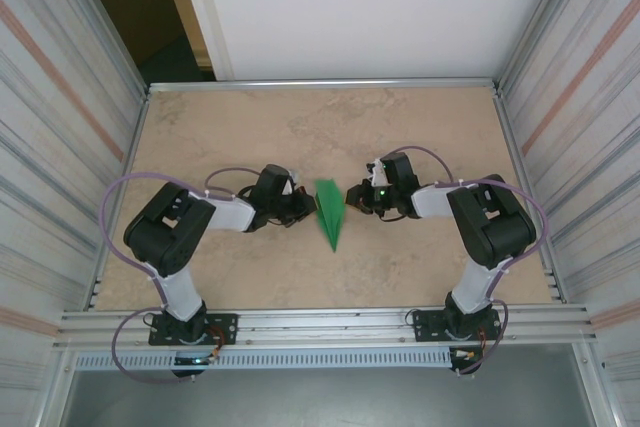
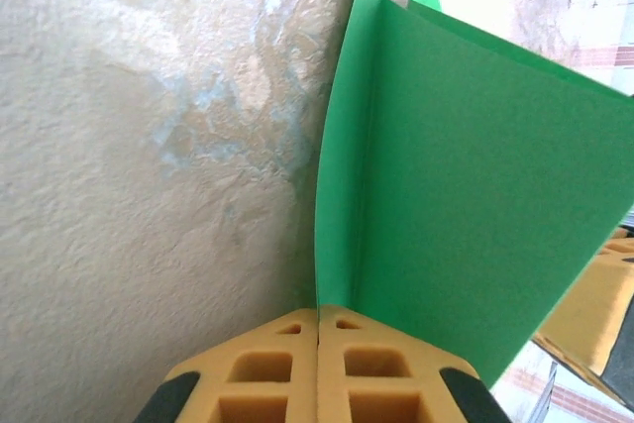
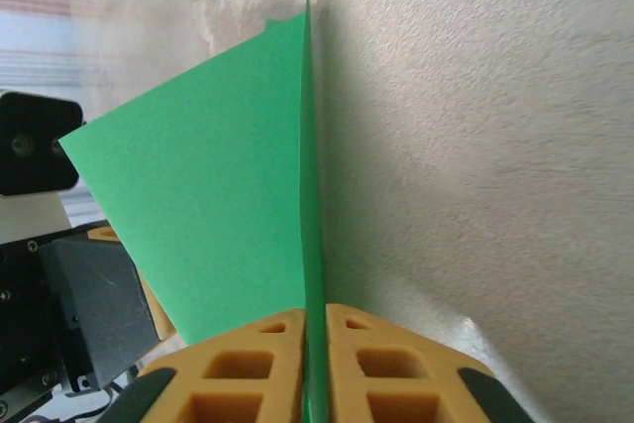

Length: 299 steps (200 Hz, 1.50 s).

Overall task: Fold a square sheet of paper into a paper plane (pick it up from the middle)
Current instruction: Move a paper plane to the center of the table.

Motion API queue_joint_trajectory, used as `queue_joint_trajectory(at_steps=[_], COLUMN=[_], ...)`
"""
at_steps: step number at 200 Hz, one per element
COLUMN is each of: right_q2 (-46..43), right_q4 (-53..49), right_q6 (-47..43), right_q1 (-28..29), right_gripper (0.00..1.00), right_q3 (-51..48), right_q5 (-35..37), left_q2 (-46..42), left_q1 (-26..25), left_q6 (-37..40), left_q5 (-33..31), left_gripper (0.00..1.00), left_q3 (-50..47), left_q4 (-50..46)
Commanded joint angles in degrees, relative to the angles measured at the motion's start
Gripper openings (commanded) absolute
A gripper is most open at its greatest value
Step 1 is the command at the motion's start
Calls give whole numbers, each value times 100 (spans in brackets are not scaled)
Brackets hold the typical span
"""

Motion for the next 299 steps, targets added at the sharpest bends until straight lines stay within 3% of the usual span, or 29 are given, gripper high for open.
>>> queue_joint_trajectory(at_steps=[1, 112, 155, 211, 299], right_q2=[-84, 419, 190, -192, 213], right_q4=[-373, -869, -810, -773, -797], right_q6=[-297, -582, -610, -645, -706], right_q1=[-28, 84, 6, -260, -274], right_gripper=[9, 16, 0, 0, 3], right_q3=[149, 660, 542, 285, 305], right_q5=[-216, -471, -376, -178, 77], left_q2=[-222, -155, -398, -964, -776], left_q1=[28, 49, 181, 416, 443], left_q6=[249, 344, 412, 667, 695], left_q5=[51, 262, 288, 187, 82], left_gripper=[0, 0, 0, 0, 0], left_q3=[-17, 83, -12, -384, -600], left_q4=[-183, -183, -284, -660, -436])
